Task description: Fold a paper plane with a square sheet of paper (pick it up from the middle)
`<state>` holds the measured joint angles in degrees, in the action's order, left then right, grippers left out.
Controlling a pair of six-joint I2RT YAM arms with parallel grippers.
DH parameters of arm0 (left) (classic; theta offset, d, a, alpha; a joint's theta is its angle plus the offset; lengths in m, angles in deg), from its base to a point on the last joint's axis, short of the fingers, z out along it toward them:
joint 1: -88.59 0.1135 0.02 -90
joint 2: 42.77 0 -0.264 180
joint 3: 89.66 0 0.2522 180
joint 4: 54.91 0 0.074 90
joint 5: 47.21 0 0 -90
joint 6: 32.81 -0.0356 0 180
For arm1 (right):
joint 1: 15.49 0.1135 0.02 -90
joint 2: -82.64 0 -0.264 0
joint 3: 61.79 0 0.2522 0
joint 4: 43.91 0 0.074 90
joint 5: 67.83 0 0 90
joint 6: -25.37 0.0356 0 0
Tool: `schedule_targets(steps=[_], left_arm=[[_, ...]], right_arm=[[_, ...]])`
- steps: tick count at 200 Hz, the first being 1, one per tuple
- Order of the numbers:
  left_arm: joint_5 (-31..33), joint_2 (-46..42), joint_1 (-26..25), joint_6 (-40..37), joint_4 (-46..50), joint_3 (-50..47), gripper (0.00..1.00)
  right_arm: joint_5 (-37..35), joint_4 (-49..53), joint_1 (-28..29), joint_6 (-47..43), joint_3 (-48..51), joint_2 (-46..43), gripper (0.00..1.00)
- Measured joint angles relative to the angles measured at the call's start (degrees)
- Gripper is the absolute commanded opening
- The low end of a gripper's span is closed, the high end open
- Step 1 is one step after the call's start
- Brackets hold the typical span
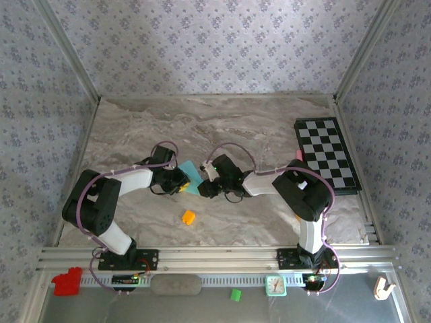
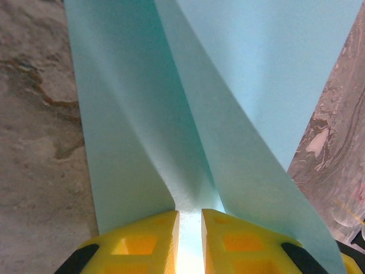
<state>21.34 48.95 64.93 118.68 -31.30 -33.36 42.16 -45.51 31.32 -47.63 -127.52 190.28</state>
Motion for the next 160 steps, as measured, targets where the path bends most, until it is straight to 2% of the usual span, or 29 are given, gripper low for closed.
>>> schedule_targets(steps=[95,126,160], left_arm=[[-0.2,0.2,0.0,-0.4,0.5,0.3,0.19],[-0.2,0.2,0.0,-0.6,0.5,0.4,0.19],[-0.2,0.2,0.0,-0.9,0.9,0.6,0.19]], right_arm=[[0.6,1.5,-0.3,2.7,0.0,-0.4,0.2],[0.8,2.0,-0.3,3.0,-0.3,-0.4,0.24],[-1.3,5.9,-0.3,2.3,-1.9,-1.1,0.33]])
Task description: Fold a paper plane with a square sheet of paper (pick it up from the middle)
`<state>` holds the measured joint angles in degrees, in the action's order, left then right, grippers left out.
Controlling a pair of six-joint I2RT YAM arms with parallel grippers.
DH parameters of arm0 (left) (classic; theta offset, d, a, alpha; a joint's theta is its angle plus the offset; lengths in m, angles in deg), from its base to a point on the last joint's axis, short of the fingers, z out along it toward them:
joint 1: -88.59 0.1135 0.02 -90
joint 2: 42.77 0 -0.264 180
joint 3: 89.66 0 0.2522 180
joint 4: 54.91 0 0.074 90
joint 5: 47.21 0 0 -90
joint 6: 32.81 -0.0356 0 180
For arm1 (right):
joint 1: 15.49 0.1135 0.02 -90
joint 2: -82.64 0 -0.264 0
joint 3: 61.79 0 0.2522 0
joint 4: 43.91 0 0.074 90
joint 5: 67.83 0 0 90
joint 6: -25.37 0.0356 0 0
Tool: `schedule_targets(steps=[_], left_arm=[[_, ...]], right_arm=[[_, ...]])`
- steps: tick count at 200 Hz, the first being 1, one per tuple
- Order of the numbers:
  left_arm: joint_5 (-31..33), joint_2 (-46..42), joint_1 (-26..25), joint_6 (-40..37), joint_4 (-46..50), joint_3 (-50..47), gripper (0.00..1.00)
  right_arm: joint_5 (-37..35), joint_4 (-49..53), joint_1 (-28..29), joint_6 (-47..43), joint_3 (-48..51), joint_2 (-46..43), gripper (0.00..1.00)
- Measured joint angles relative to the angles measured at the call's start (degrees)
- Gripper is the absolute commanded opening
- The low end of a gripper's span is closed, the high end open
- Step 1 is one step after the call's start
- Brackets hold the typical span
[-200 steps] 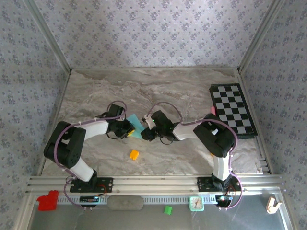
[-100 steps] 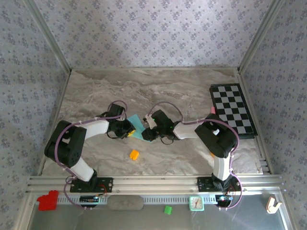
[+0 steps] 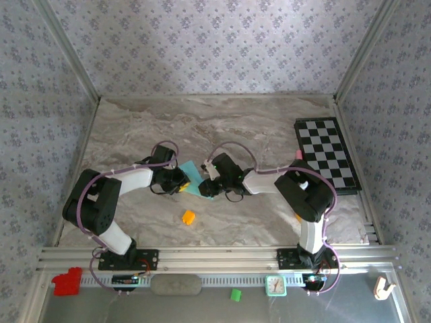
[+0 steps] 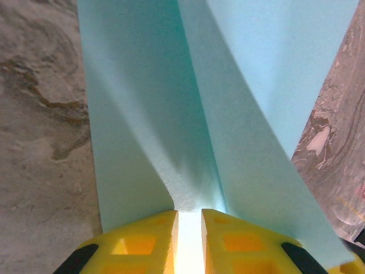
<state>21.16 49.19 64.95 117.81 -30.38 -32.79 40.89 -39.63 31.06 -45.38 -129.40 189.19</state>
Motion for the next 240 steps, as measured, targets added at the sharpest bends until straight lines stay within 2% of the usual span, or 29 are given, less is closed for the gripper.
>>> schedule_targets(steps=[32,68,98,185,240], left_arm=[[0.0,0.1,0.0,-0.2,0.2,0.1,0.19],[0.0,0.1,0.0,-0.2,0.2,0.1,0.19],[0.0,0.1,0.0,-0.2,0.3,0.1,0.19],[-0.1,0.1,0.0,-0.1,0.3,0.2,0.2],[-0.2,0.1,0.0,-0.1,0.2,0.2,0.2]], right_arm=[[-4.2,5.3,0.9,-2.2,-1.4,-2.2,0.43],[-7.1,9.5,2.5,-4.0,-2.7,-3.8,0.45],[-9.5,12.0,3.9,-5.2,-4.0,-3.9,0.42],[-14.5,15.5,6.3,-7.3,-6.9,-2.1,0.41],[-16.0,15.8,6.8,-7.8,-8.0,0.0,0.28]])
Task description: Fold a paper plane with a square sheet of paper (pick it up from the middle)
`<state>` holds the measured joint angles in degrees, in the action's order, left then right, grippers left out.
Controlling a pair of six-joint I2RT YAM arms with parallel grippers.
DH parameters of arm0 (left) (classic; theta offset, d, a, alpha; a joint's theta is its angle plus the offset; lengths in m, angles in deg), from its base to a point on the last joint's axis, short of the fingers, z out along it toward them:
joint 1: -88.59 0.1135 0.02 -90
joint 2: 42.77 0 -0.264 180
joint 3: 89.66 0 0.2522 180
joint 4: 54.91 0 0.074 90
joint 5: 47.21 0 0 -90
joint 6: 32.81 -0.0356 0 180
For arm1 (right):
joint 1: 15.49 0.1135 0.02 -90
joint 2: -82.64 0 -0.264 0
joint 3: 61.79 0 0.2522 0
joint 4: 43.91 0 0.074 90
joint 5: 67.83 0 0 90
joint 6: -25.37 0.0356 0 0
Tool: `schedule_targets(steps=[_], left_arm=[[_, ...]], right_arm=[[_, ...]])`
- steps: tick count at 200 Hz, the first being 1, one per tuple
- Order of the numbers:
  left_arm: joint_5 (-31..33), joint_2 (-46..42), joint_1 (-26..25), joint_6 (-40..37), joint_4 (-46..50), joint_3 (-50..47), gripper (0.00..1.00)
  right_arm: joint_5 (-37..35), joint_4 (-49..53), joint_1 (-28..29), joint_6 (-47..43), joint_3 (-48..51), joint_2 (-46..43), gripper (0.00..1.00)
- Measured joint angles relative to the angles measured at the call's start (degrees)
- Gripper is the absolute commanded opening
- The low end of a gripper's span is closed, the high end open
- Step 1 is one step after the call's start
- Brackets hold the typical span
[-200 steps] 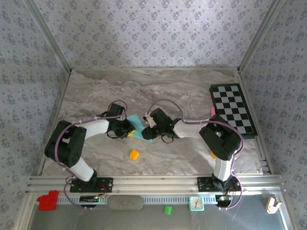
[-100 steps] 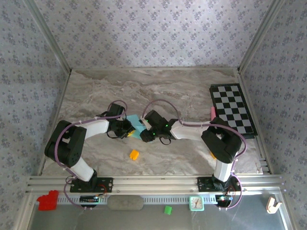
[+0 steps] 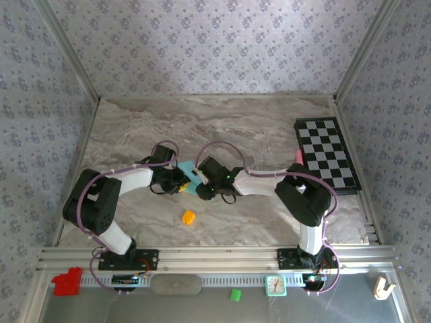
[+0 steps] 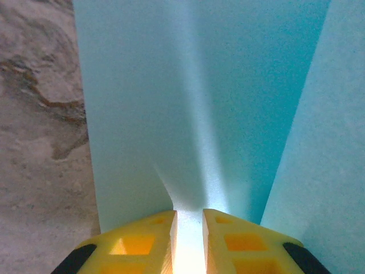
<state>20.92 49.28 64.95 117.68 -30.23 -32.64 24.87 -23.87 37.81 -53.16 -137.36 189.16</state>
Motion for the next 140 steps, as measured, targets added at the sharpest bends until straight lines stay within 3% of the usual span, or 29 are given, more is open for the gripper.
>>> schedule_targets(steps=[140], left_arm=[[0.2,-0.5,0.0,0.0,0.2,0.0,0.2]], right_arm=[[3.0,-0.1,-0.5,-0.1,0.0,0.9,0.13]])
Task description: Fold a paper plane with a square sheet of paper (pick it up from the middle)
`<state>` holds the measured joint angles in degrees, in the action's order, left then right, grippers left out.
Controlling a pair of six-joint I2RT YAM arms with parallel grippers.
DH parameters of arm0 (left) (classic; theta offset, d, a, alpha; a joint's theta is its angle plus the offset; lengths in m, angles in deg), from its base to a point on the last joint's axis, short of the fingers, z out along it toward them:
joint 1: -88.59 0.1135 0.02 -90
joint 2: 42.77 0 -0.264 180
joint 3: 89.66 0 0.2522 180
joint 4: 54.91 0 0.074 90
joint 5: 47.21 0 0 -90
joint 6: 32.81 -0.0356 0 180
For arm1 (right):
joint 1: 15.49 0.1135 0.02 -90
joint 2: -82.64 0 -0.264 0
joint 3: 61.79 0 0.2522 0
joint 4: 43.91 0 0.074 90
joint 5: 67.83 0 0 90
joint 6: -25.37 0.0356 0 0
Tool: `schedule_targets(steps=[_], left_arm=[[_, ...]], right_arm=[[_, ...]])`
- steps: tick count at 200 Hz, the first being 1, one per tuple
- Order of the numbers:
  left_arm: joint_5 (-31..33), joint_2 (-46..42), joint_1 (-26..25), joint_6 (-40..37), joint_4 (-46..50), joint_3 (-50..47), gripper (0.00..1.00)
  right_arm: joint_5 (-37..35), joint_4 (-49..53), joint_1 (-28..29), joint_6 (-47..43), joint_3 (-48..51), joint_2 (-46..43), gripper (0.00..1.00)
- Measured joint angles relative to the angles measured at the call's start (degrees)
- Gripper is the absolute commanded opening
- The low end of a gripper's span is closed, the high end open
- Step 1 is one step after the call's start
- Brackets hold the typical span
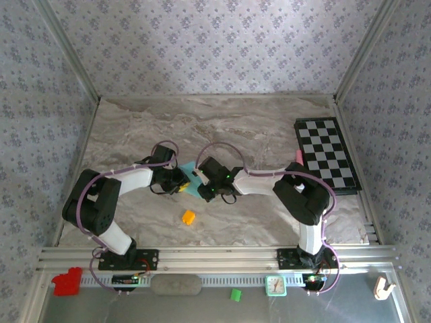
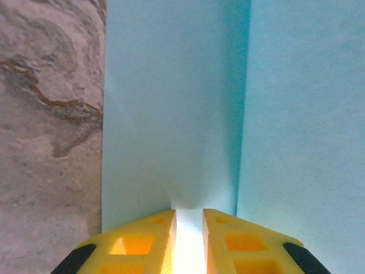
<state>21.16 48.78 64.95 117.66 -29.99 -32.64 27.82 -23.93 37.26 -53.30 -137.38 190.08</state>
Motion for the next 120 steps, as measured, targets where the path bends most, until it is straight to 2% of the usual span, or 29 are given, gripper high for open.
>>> schedule_targets(steps=[59,120], left_arm=[[0.0,-3.2,0.0,0.0,0.6,-0.1,0.22],[-0.3,-5.7,0.0,0.0,-3.2,-3.1,0.34]], right_arm=[[2.6,0.0,-1.0,0.4,0.0,0.2,0.1],[9.2,-2.1,-3.7,2.9,0.3,1.2,0.1]])
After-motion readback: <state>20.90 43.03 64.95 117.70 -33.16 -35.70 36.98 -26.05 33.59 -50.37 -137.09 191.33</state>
